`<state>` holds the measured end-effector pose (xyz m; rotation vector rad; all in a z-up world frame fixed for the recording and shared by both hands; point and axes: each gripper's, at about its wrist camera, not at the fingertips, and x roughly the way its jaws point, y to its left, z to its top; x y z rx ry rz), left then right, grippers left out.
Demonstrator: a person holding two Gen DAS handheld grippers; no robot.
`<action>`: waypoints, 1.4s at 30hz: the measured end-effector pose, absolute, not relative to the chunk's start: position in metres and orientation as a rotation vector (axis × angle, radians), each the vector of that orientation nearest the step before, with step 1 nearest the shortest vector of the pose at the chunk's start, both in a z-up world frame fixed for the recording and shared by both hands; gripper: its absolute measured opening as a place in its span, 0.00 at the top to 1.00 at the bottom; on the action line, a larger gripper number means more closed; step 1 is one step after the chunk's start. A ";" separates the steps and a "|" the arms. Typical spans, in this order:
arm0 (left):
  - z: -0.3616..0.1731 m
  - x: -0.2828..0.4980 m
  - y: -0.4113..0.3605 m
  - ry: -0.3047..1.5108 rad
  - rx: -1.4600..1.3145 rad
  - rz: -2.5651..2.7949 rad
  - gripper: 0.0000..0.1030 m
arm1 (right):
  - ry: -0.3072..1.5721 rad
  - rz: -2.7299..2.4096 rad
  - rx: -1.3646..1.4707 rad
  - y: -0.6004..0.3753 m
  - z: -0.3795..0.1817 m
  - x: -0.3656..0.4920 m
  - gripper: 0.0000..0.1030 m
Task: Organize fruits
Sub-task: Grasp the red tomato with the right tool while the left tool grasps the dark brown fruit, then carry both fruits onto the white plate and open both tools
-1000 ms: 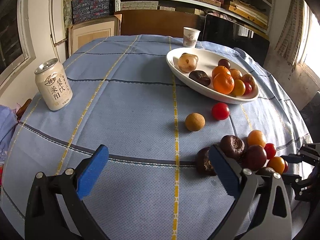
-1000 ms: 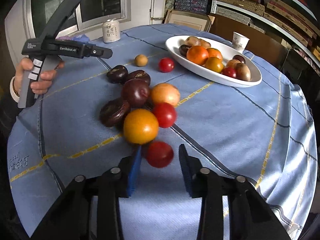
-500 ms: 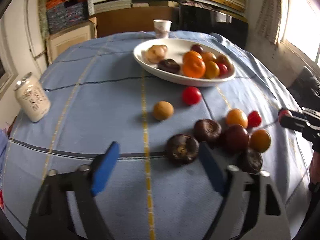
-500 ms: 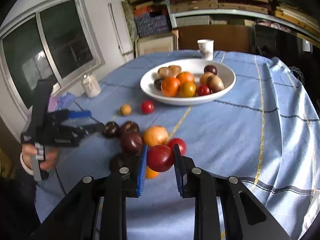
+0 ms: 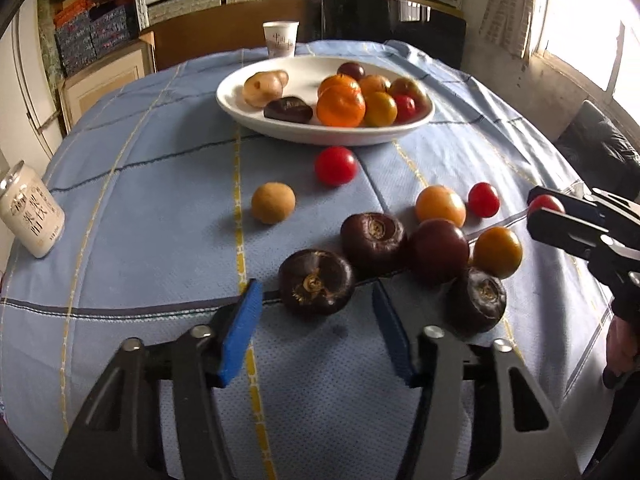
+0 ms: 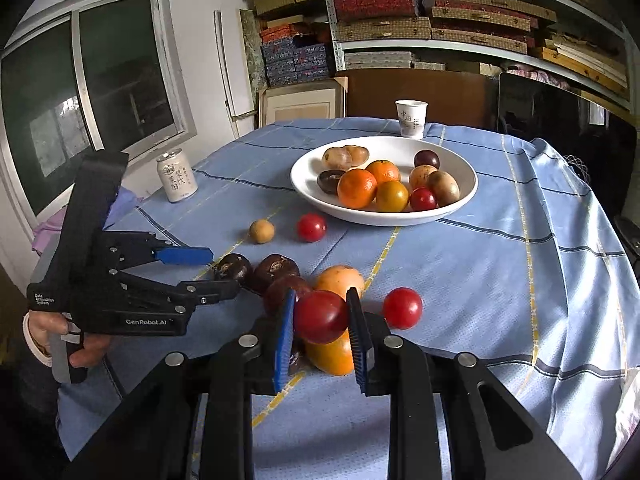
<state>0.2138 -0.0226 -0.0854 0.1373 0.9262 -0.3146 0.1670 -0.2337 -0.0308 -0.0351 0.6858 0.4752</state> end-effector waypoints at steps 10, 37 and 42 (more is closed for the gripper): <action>-0.091 0.222 -0.022 0.964 0.122 -0.305 0.56 | 0.688 0.459 -0.047 -0.228 -0.032 0.166 0.75; -0.020 0.300 -0.013 0.778 -0.079 -0.254 0.60 | 0.591 0.293 0.098 -0.234 0.002 0.263 0.75; -0.019 0.348 -0.029 0.784 -0.075 -0.221 0.59 | 0.626 0.266 0.111 -0.230 -0.004 0.311 0.73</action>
